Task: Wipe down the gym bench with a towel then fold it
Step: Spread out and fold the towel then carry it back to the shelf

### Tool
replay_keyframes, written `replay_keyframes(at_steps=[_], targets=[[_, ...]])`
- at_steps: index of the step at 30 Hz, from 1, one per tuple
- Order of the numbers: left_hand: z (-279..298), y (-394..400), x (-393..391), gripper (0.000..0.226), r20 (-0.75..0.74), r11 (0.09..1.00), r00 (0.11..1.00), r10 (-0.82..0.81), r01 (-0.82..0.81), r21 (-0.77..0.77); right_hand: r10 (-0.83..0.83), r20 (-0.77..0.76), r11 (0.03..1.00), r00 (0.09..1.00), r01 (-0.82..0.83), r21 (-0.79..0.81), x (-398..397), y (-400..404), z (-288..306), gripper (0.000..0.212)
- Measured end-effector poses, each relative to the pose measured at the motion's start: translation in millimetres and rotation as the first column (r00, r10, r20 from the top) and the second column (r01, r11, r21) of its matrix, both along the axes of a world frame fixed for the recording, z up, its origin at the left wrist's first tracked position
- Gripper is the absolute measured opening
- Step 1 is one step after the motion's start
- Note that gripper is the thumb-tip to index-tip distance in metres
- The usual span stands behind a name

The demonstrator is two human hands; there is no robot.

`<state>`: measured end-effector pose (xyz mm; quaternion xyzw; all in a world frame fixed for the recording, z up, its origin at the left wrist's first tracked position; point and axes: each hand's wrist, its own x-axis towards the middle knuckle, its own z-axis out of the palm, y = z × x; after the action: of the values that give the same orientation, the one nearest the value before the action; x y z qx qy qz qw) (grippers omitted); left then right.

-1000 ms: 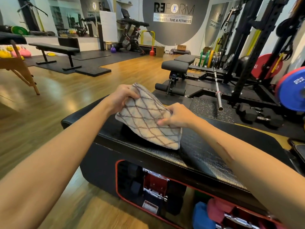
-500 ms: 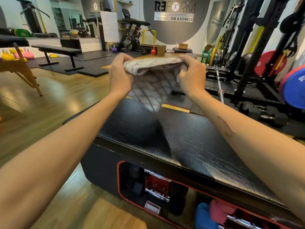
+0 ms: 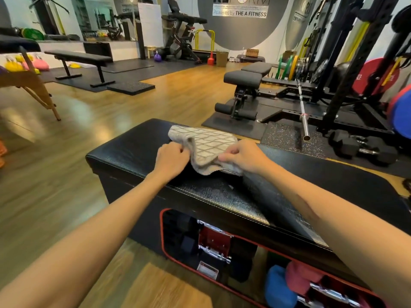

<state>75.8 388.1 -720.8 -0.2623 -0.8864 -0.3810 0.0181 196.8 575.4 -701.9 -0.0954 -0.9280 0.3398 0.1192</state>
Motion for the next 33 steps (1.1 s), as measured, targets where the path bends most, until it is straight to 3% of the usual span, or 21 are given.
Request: replay_keyframes(at_steps=[3, 4, 6, 9, 12, 14, 16, 17, 19, 21, 22, 23, 25, 26, 28, 29, 31, 33], targets=[[2, 8, 10, 0.034, -0.037, 0.977, 0.982, -0.183, 0.186, 0.1, -0.16, -0.134, 0.987, 0.978, 0.155, -0.045, -9, -2, 7, 0.021], [2, 10, 11, 0.045, -0.044, 0.975, 0.98, -0.196, 0.2, 0.096, -0.216, -0.169, 0.976, 0.962, 0.212, -0.04, -12, -1, 9, 0.02], [-1, 15, 16, 0.071, -0.035, 0.988, 0.988, -0.149, 0.15, 0.029, -0.29, -0.198, 0.955, 0.936, 0.298, 0.008, -16, 0, 11, 0.019], [-3, 24, 22, 0.063, -0.047, 0.999, 0.999, 0.0, -0.002, -0.034, -0.368, -0.28, 0.91, 0.887, 0.405, 0.088, -14, -5, 18, 0.021], [2, 34, 33, 0.078, 0.1, 1.0, 0.995, 0.018, -0.02, 0.017, -0.418, -0.418, 0.84, 0.806, 0.519, 0.161, -9, -13, 27, 0.025], [7, 41, 43, 0.101, 0.221, 0.995, 0.973, -0.067, 0.049, 0.09, -0.387, -0.421, 0.852, 0.82, 0.493, 0.177, -6, -16, 32, 0.025], [11, 47, 48, 0.094, 0.266, 0.991, 0.96, -0.084, 0.052, 0.127, -0.347, -0.363, 0.887, 0.865, 0.428, 0.173, -3, -20, 36, 0.025], [10, 51, 45, 0.08, 0.27, 0.989, 0.96, -0.075, 0.036, 0.145, -0.339, -0.333, 0.909, 0.88, 0.398, 0.126, -1, -21, 38, 0.025], [12, 55, 38, 0.055, 0.312, 0.981, 0.95, 0.016, -0.075, 0.18, -0.381, -0.269, 0.924, 0.884, 0.361, -0.123, 1, -22, 44, 0.027], [18, 52, 30, 0.043, 0.398, 0.931, 0.913, 0.094, -0.222, 0.29, -0.466, -0.142, 0.823, 0.873, 0.368, -0.432, 2, -19, 49, 0.025], [20, 51, 25, 0.036, 0.425, 0.9, 0.897, 0.119, -0.278, 0.336, -0.489, -0.112, 0.78, 0.865, 0.377, -0.5, 1, -15, 50, 0.024], [22, 50, 22, 0.029, 0.441, 0.885, 0.89, 0.114, -0.293, 0.362, -0.5, -0.128, 0.791, 0.857, 0.391, -0.471, 0, -10, 50, 0.024], [24, 51, 26, 0.016, 0.434, 0.94, 0.901, -0.012, -0.138, 0.312, -0.477, -0.211, 0.863, 0.853, 0.41, -0.296, -1, -4, 45, 0.023], [24, 55, 31, 0.021, 0.43, 0.969, 0.897, -0.099, -0.011, 0.247, -0.449, -0.235, 0.887, 0.862, 0.397, -0.236, 0, -4, 42, 0.022], [17, 65, 38, 0.058, 0.405, 0.987, 0.9, -0.161, 0.148, 0.064, -0.355, -0.25, 0.934, 0.901, 0.331, -0.134, -1, -5, 35, 0.016], [13, 72, 41, 0.07, 0.393, 0.986, 0.906, -0.157, 0.164, 0.016, -0.295, -0.228, 0.956, 0.928, 0.288, -0.064, -2, -7, 31, 0.013], [12, 80, 50, 0.065, 0.349, 0.995, 0.936, -0.034, 0.064, -0.074, -0.171, -0.141, 0.975, 0.975, 0.188, 0.12, -4, -9, 25, 0.03], [10, 83, 49, 0.063, 0.291, 0.989, 0.949, 0.124, -0.093, -0.117, -0.141, -0.086, 0.934, 0.986, 0.161, 0.318, -5, -11, 22, 0.047]])
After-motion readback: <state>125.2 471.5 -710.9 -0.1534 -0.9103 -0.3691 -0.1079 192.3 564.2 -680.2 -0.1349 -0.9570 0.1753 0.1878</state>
